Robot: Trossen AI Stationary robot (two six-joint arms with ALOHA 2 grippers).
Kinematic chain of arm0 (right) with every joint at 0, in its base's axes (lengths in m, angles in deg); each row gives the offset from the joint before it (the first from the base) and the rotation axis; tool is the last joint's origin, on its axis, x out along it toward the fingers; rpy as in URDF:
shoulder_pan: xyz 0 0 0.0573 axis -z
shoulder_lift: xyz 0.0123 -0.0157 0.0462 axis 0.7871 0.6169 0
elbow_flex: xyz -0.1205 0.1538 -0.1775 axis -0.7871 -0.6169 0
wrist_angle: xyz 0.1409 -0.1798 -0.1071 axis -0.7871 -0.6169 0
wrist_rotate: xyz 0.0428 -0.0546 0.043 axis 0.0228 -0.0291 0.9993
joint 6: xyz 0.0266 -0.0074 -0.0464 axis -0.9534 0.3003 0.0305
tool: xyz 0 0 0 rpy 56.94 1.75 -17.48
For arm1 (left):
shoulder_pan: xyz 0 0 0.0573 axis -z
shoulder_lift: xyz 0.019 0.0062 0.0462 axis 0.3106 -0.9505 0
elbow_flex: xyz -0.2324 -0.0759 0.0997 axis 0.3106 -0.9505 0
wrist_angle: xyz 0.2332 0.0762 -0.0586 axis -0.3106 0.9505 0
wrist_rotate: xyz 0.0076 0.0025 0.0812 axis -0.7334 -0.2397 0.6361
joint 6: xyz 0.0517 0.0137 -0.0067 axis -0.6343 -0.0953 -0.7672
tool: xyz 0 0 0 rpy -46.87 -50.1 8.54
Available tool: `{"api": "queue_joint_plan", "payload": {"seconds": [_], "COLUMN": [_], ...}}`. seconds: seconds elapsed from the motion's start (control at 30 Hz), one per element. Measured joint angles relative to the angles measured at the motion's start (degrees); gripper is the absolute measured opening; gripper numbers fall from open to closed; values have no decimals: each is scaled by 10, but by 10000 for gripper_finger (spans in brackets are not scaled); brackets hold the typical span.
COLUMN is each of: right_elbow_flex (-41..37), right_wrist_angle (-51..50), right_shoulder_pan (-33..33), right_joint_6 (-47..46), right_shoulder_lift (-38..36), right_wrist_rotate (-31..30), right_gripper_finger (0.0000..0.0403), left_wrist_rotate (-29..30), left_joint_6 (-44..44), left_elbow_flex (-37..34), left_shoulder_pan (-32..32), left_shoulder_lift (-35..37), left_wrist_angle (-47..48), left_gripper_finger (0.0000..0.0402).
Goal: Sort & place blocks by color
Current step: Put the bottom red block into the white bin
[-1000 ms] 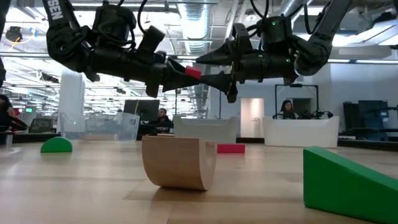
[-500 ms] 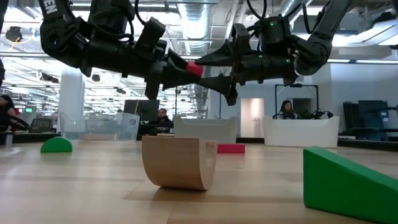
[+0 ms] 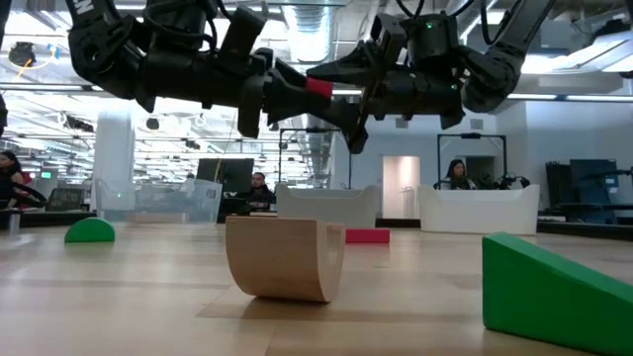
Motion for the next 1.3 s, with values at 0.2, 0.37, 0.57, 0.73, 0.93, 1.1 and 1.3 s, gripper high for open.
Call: {"api": "queue_joint_plan", "payload": {"seconds": [0.2,0.37,0.57,0.73,0.93,1.1,1.3], "right_elbow_flex": [2,3,3,3,3,3,3], "right_wrist_angle": [-4,0,2,-20,-249,-437,-618], "right_shoulder_pan": [3,25,61,109,184,217,209], "right_joint_6": [7,0,7,5,102,187,225], "right_shoulder_lift": [0,1,0,-6,-70,-157,-240], "right_wrist_rotate": [8,24,34,31,-74,-244,-467], "right_gripper_finger": [160,129,123,123,131,127,138], "left_wrist_rotate": [6,18,82,142,170,171,168], "left_joint_6": [4,40,60,99,302,386,415], "left_elbow_flex": [-1,1,-2,-2,-2,-2,-2], "left_shoulder_pan": [0,0,15,25,19,9,0], "left_shoulder_lift": [0,1,45,134,244,299,297], "left_wrist_angle": [10,11,59,180,238,320,336], "left_gripper_finger": [106,147,233,277,280,272,268]}}
